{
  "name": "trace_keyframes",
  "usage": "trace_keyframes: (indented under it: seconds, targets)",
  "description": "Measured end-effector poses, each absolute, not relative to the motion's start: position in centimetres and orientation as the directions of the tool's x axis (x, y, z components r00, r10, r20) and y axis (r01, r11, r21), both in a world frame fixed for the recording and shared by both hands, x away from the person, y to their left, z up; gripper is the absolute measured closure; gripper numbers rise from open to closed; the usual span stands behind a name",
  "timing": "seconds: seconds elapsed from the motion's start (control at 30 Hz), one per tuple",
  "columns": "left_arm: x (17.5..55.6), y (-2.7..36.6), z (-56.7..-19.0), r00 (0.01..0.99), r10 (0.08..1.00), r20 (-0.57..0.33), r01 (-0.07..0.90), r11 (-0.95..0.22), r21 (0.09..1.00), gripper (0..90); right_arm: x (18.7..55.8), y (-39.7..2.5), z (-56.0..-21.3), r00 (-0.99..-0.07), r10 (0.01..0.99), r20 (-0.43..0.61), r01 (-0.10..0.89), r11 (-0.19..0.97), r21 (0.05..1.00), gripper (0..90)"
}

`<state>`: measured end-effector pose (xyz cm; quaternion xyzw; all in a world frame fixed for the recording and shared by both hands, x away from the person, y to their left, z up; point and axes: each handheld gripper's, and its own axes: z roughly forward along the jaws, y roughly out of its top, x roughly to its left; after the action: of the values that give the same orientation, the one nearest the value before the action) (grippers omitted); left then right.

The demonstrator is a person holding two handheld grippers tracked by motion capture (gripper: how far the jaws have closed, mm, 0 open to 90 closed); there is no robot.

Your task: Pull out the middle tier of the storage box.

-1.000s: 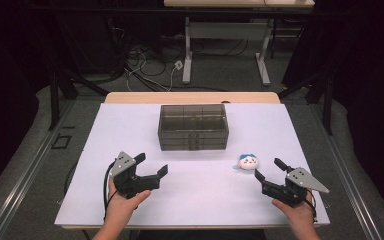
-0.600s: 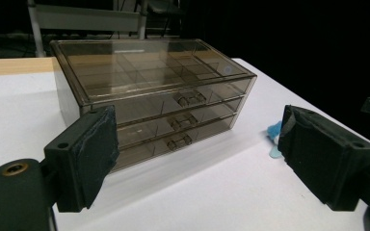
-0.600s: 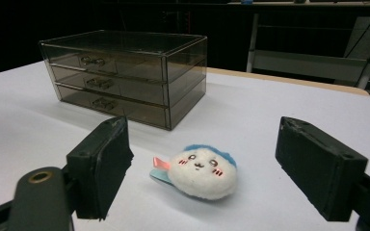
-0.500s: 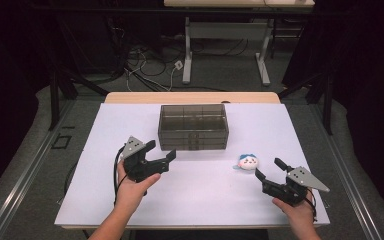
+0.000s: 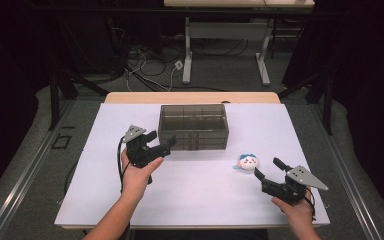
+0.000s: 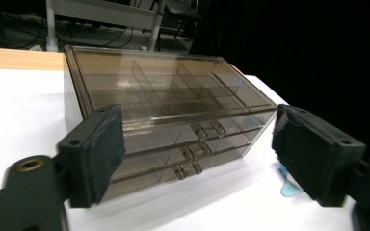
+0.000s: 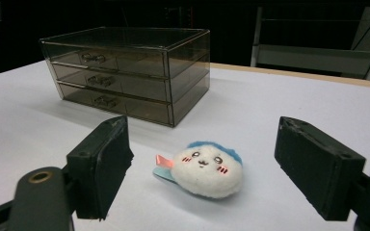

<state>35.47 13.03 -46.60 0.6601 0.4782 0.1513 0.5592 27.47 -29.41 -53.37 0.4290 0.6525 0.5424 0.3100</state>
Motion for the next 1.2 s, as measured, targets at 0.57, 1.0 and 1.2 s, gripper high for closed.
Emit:
trace_keyframes:
  seconds: [0.57, 1.0, 1.2]
  targets:
    - [37.8, 9.7, -46.4, 0.483, 0.819, -0.31, 0.483, 0.046, 0.875, 27.9, 27.6, -29.6, -53.5, -0.435, 0.895, 0.1, 0.279, 0.028, 0.96, 20.8]
    - [38.3, 8.1, -48.1, 0.463, 0.813, -0.353, 0.535, 0.061, 0.842, 27.9, 27.7, -29.8, -53.6, -0.431, 0.897, 0.099, 0.262, 0.019, 0.965, 20.4]
    - [38.2, 7.5, -48.9, 0.477, 0.795, -0.374, 0.561, 0.052, 0.826, 32.9, 27.8, -29.8, -53.6, -0.431, 0.896, 0.103, 0.261, 0.015, 0.965, 20.4]
